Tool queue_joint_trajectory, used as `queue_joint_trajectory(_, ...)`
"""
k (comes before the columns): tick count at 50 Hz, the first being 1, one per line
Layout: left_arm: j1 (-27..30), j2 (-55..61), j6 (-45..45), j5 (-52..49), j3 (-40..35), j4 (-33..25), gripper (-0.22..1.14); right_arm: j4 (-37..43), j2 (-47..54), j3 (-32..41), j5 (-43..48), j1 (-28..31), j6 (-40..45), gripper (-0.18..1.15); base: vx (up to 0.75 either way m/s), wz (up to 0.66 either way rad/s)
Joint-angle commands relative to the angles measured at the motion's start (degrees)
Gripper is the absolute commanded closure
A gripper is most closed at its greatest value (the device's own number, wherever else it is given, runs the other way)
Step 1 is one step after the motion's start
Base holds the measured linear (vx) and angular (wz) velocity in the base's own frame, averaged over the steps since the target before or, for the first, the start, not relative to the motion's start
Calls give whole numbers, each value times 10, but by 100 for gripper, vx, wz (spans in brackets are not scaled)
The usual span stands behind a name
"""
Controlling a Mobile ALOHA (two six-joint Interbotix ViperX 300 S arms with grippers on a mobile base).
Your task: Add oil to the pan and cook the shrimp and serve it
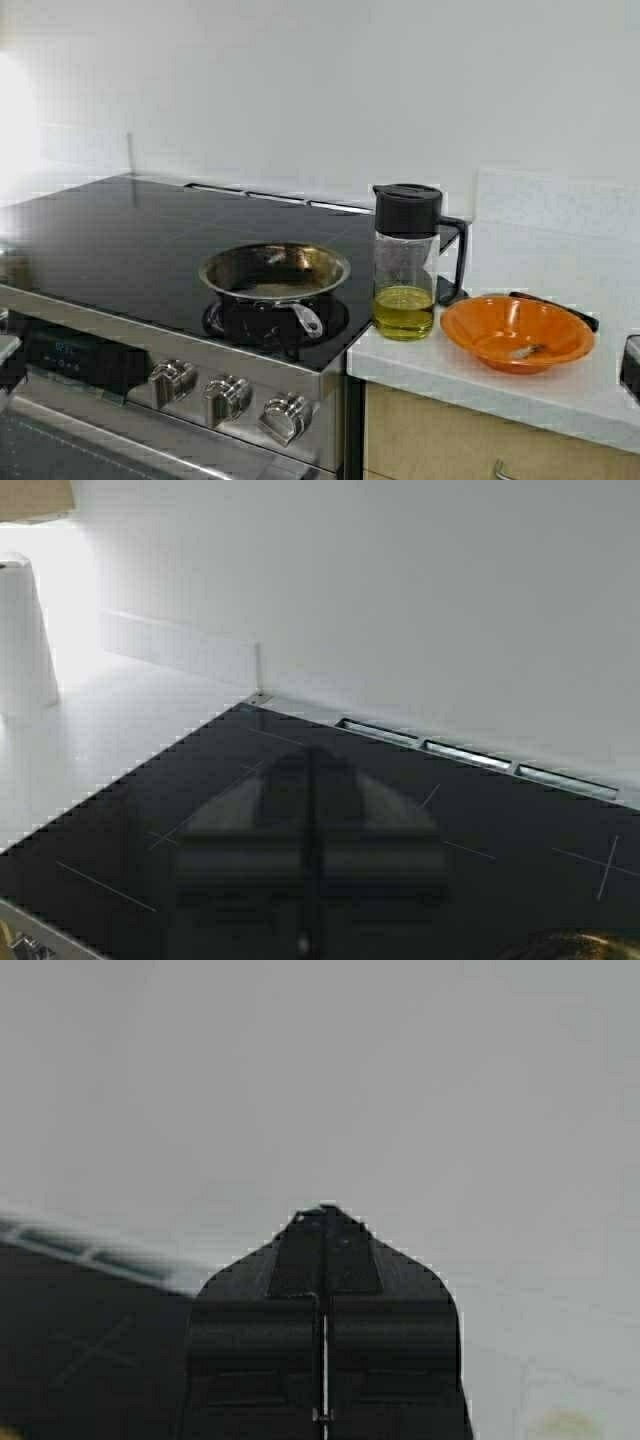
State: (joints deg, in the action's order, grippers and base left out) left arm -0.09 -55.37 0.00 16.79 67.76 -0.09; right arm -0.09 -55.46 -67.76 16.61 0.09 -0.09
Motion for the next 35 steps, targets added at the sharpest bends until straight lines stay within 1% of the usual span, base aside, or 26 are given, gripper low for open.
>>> queue_joint_trajectory(1,-4,0,8,-4,-3,14,93,4,12,10,4,25,9,91,0,0)
queue_joint_trajectory(3,-4,0,8,-4,-3,14,86,3,22,13,2,45,15,77,0,0)
queue_joint_trajectory(4,-4,-1,8,-4,-3,15,84,3,27,16,-1,58,20,68,0,0)
queue_joint_trajectory(6,-4,-1,9,-4,-3,15,84,0,43,21,-4,83,25,46,0,0)
queue_joint_trajectory(10,-4,0,8,-4,-2,15,87,4,85,32,-1,134,26,0,0,0)
queue_joint_trajectory(11,-4,-1,8,-4,-1,14,88,4,98,34,2,146,26,-9,0,0)
queue_joint_trajectory(12,-4,-1,8,-4,0,15,89,4,111,36,5,156,26,-15,0,0)
queue_joint_trajectory(13,-4,0,7,-4,1,15,89,4,123,38,9,166,25,-17,0,0)
queue_joint_trajectory(14,-4,-1,7,-4,1,15,89,4,138,40,13,177,25,-16,0,0)
queue_joint_trajectory(18,-4,-1,4,-4,4,14,89,11,191,45,37,207,25,-3,0,0)
queue_joint_trajectory(19,-4,-1,4,-4,4,14,89,14,205,45,43,213,25,-2,0,0)
queue_joint_trajectory(29,-4,-1,1,-5,5,14,89,87,347,24,123,249,25,-3,0,0)
queue_joint_trajectory(35,-4,-1,1,-4,5,14,89,149,442,3,228,272,25,-3,0,0)
